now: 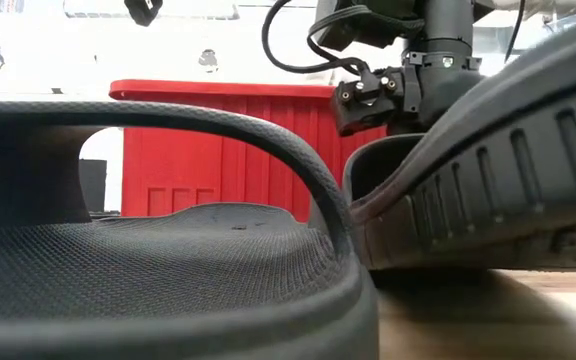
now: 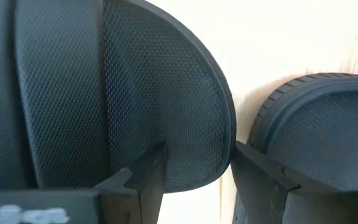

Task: Pick and place slides into bin
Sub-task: Put the black slide into the red organizer bin

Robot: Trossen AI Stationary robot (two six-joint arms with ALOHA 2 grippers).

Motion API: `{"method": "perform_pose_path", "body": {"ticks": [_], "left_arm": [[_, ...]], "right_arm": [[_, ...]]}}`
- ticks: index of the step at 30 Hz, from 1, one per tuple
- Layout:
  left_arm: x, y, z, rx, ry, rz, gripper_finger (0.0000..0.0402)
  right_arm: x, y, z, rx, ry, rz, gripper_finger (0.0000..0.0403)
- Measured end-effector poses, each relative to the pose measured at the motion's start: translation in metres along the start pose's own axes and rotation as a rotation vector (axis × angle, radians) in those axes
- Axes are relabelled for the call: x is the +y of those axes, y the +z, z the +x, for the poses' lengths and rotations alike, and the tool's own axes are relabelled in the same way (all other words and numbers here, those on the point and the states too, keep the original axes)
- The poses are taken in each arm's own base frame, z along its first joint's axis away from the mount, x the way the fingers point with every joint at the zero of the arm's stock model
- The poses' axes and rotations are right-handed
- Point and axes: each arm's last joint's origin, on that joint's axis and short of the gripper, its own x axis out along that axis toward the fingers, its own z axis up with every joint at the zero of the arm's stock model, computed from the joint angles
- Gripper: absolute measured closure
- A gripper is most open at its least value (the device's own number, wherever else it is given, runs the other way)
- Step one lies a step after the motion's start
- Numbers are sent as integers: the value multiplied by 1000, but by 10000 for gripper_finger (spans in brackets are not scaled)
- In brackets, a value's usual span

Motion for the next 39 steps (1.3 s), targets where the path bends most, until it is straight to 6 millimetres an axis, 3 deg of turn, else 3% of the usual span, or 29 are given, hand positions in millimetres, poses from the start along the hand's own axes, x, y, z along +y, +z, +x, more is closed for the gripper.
{"method": "perform_pose_path", "body": {"ticks": [17,21,27,33,39], "left_arm": [[0,0,0,0,0,0,315],[0,0,0,0,0,0,315],[0,0,0,1,0,0,315],[0,0,0,1,1,0,315],[0,0,0,0,0,0,315]], "right_arm": [[-7,6,3,-57,11,-20,239],[-10,4,7,-58,8,29,277],[-13,2,20,0,41,76,387],[-13,4,21,2,38,117,397],[-15,10,9,1,21,127,401]]}}
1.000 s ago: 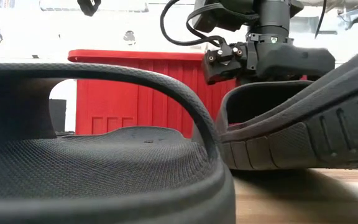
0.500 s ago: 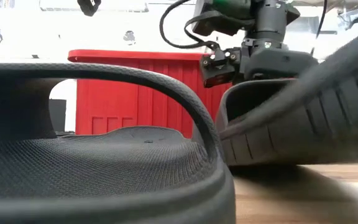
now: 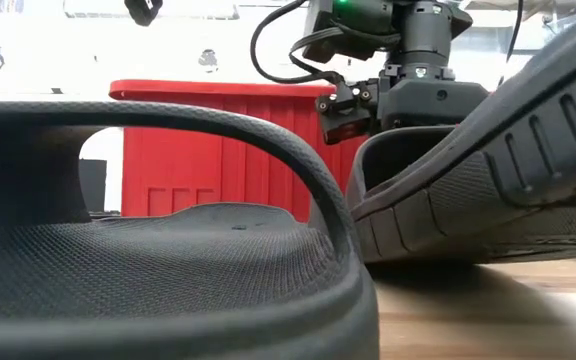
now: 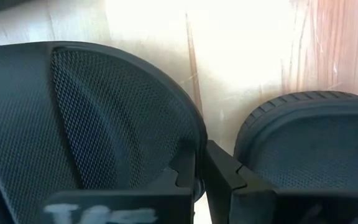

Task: Pick and place slides into bin
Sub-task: Put the black slide into the red organizer bin

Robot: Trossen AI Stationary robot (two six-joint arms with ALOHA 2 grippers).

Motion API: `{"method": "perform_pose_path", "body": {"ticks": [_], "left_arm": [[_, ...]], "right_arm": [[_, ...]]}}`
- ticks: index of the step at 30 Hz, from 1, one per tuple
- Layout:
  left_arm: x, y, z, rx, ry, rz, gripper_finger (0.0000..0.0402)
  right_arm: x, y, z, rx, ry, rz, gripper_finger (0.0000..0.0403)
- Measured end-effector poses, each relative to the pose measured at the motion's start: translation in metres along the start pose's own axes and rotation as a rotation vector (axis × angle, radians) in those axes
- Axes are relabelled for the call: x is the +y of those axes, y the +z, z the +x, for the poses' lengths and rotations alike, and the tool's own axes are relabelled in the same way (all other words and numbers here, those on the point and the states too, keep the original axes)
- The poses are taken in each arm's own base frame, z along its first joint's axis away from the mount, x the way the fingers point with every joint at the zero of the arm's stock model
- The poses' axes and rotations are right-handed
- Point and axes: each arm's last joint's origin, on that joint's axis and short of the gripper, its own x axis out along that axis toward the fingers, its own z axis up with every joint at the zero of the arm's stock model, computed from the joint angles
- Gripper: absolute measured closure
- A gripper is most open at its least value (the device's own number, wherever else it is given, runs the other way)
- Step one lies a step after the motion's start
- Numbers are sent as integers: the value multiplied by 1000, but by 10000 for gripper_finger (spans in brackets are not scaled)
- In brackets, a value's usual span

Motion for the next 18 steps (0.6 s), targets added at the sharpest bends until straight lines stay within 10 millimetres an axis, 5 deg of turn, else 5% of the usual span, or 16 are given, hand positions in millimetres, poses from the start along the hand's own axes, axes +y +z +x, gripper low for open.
{"method": "perform_pose_path", "body": {"ticks": [18], "left_arm": [[0,0,0,0,0,-15,315]], "right_arm": [[12,5,-18,29,-19,-36,403]]}}
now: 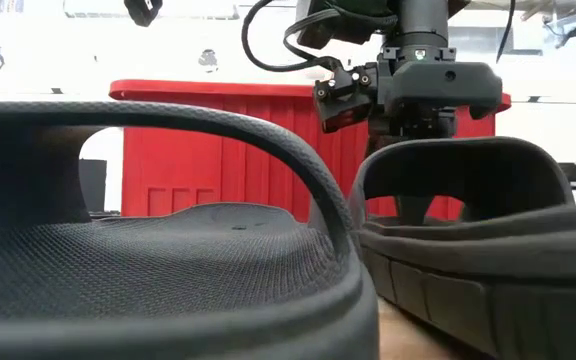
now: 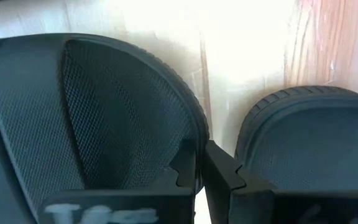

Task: Pick and place slides into bin
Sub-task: Put the black slide into the red organizer bin

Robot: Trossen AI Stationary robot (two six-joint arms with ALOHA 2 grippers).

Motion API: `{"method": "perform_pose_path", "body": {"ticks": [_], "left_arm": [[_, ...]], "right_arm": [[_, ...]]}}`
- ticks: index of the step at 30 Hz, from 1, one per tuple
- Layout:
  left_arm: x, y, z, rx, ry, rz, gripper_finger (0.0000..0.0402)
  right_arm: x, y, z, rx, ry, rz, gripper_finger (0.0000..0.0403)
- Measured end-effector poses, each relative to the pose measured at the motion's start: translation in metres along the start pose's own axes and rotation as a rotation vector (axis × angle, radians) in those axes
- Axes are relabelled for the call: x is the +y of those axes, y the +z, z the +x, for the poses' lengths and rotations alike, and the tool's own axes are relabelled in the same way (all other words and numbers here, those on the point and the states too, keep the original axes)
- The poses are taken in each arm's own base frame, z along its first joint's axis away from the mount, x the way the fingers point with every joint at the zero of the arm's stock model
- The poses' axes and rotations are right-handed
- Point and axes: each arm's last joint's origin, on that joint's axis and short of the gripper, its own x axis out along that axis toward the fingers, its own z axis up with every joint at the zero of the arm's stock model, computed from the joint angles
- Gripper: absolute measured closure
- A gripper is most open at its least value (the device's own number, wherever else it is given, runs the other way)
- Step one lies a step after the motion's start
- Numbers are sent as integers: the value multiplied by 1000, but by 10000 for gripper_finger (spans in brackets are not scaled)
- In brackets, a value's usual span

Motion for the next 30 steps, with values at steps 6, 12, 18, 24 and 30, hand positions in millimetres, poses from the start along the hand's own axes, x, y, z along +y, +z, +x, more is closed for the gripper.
{"method": "perform_pose_path", "body": {"ticks": [6,12,18,24,30], "left_arm": [[0,0,0,0,0,0,315],[0,0,0,0,0,-19,315],[0,0,0,1,-5,-19,315],[0,0,0,1,-6,-19,315],[0,0,0,2,-8,-20,315]], "right_arm": [[3,-1,-3,14,-7,8,402],[8,4,-22,6,-79,-11,402],[6,12,-51,-17,-175,-23,402],[-1,15,-79,-5,-274,-25,402],[-6,18,-112,-26,-356,-39,402]]}}
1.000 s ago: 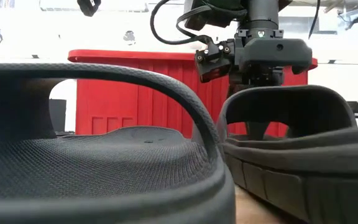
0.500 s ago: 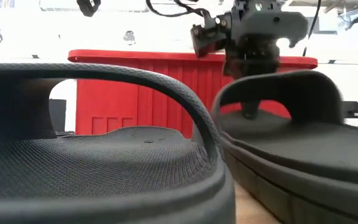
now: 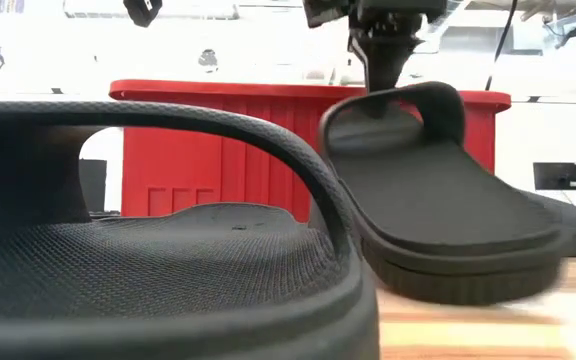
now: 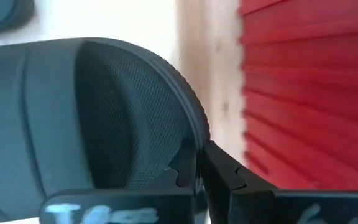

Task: Pick and place slides into bin
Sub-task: Put the black slide into the red organizer bin

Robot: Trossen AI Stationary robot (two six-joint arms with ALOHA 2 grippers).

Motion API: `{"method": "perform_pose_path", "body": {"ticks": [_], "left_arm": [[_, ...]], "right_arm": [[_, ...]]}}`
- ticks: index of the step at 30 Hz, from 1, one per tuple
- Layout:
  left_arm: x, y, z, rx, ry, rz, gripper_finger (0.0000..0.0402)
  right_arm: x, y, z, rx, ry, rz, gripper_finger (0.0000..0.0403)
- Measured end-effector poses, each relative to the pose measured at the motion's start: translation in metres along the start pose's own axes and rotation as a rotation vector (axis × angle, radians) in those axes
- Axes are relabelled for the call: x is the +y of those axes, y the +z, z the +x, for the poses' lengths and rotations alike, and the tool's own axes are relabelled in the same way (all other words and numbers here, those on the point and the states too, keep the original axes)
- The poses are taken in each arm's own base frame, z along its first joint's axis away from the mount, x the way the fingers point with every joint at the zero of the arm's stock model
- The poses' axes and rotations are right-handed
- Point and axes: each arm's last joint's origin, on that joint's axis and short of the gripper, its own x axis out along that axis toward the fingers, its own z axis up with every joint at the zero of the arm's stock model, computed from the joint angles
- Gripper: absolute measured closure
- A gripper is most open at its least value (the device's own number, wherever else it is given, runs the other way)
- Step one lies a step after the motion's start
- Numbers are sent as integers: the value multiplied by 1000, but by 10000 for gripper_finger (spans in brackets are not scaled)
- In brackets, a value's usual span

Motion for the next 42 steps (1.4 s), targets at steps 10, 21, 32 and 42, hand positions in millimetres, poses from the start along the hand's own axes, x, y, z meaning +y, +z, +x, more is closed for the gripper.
{"method": "perform_pose_path", "body": {"ticks": [10,21,32,42], "left_arm": [[0,0,0,0,0,0,315],[0,0,0,0,1,-25,315],[4,-4,22,52,-4,-53,315],[6,2,55,-17,-102,-72,315]], "right_arm": [[-28,2,-48,-78,-101,20,402],[-49,7,-86,-240,-175,32,402],[-78,10,-102,-304,-251,40,402],[-87,12,-101,-301,-272,10,402]]}}
